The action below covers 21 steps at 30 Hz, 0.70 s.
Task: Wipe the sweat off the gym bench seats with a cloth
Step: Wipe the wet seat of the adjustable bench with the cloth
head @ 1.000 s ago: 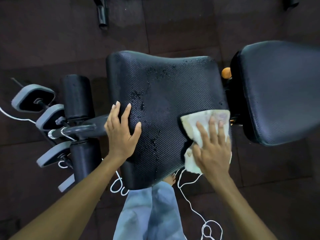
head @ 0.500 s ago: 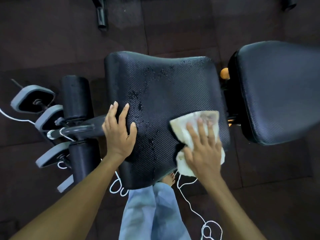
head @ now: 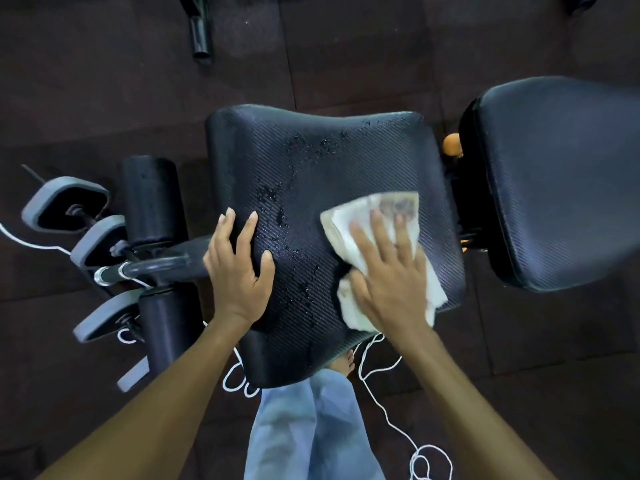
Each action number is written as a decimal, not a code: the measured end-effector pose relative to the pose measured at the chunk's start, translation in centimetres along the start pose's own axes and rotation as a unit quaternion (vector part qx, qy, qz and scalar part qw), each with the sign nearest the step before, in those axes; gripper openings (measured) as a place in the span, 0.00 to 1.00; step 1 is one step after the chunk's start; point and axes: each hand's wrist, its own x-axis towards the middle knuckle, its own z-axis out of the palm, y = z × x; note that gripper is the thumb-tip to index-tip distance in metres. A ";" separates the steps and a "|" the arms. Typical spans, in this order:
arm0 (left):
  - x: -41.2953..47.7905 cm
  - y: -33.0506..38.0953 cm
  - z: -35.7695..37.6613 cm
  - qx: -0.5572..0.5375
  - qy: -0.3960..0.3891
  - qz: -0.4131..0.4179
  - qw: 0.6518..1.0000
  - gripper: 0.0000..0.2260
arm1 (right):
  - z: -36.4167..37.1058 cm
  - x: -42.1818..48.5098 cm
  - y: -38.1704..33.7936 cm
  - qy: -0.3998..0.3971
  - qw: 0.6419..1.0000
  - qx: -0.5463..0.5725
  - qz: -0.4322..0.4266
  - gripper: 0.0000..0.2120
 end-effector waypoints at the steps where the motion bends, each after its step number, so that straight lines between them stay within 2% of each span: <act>1: 0.0 0.0 0.0 -0.001 0.000 0.001 1.000 0.26 | -0.2 -0.6 1.4 0.001 1.000 0.002 0.002 0.33; 4: -0.1 -0.2 0.2 0.003 0.002 0.007 1.000 0.26 | -1.2 3.2 4.4 0.028 0.997 0.006 0.067 0.31; 6: 0.0 -0.4 0.2 0.006 0.006 0.011 1.000 0.26 | -2.3 8.9 4.4 0.053 0.986 0.035 0.157 0.29; 8: 0.1 -0.4 0.3 0.007 0.007 0.011 1.000 0.26 | -3.4 14.6 3.1 0.057 0.975 0.063 0.205 0.27; 10: 0.1 -0.4 0.3 0.004 0.004 0.011 1.000 0.27 | -3.7 17.1 1.0 0.051 0.984 0.042 0.164 0.27; 13: 0.1 -0.4 0.3 0.004 0.009 0.013 1.000 0.26 | -2.5 14.3 -1.2 0.022 1.000 -0.012 0.008 0.28; 18: 0.1 -0.4 0.3 0.004 0.012 0.013 1.000 0.26 | -1.0 7.2 5.5 0.026 0.982 -0.036 -0.182 0.25; 19: 0.0 -0.4 0.3 0.002 0.012 0.013 1.000 0.26 | -1.0 7.7 7.0 0.044 0.981 -0.046 -0.181 0.24; 21: 0.0 -0.5 0.4 0.000 0.015 0.020 1.000 0.26 | -2.1 10.2 8.0 0.061 0.992 -0.051 -0.099 0.26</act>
